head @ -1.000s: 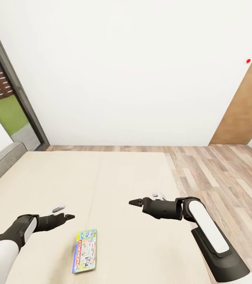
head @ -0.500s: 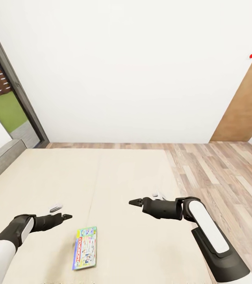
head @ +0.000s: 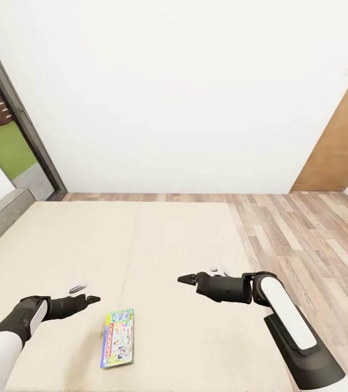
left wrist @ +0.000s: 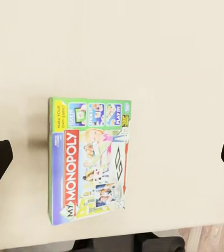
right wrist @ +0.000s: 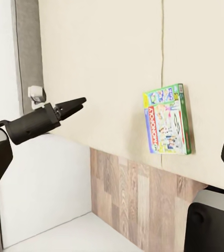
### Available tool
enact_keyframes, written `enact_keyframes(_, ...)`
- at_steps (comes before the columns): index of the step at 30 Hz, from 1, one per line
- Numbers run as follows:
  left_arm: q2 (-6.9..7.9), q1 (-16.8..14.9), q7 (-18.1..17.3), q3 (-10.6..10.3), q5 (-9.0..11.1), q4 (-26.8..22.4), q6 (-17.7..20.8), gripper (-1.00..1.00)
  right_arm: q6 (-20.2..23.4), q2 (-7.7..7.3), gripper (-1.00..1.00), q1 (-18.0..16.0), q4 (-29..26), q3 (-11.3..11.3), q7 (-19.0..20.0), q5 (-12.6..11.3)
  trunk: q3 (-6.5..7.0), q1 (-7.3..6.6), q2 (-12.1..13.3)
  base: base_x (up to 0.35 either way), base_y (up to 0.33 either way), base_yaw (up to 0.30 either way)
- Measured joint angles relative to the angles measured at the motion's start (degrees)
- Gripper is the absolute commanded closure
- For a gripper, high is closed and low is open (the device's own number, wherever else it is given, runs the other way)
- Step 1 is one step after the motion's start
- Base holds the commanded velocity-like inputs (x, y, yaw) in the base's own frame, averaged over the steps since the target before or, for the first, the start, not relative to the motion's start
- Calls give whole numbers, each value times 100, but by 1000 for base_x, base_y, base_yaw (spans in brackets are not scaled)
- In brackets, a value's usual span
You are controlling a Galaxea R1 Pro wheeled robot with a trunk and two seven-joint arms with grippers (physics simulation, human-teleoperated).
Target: Put all the toys in the child's room - the three board games (two on the bed and one on the table), the two jigsaw puzzles on the table, and the tennis ball on the table - inside the toy box on the table in the child's room.
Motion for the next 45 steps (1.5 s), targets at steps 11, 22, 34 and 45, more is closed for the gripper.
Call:
enact_keyframes(11,-28,0,-1,-4,1,0,-6,-100,0,-68,-100,-8,-15,-87,71,-38,-104,0,0,0,0,0)
enact_keyframes(22,-37,0,-17,-5,12,-18,-9,-100,0,-95,-100,-9,-20,-153,223,-43,-209,0,0,0,0,0)
enact_keyframes(34,-216,-119,-146,-4,14,-333,356,-100,0,-102,-100,15,-26,-318,250,-32,-322,0,0,0,0,0)
enact_keyframes(45,-312,-123,-202,-11,2,-334,370,-100,0,-108,-100,17,-45,-346,257,-26,-426,0,-1,0,0,0)
